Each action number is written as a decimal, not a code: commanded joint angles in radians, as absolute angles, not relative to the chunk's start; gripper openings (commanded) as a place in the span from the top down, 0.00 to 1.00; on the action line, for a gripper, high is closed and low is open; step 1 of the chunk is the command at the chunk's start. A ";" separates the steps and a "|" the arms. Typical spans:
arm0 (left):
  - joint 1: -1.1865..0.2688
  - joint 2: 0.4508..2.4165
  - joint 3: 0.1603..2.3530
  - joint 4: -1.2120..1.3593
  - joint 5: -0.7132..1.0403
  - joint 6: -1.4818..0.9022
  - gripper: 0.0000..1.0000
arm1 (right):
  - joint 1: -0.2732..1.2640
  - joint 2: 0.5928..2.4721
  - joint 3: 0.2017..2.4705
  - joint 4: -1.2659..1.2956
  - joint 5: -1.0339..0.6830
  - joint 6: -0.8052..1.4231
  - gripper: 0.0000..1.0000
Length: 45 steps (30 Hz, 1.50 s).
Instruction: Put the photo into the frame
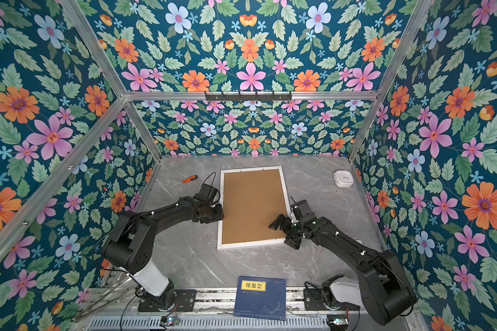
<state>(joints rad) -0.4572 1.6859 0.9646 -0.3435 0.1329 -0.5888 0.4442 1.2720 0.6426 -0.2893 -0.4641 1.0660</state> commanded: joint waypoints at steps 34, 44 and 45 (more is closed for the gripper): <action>-0.463 1.619 0.990 -0.494 0.110 -0.545 0.32 | 0.455 1.379 0.786 -0.329 -0.462 0.944 0.03; -0.462 1.634 1.061 -0.615 0.191 -0.457 0.29 | 0.294 1.363 0.936 -0.624 -0.531 0.557 0.02; -0.462 1.631 1.060 -0.622 0.190 -0.457 0.30 | 0.276 1.376 0.941 -0.637 -0.538 0.531 0.02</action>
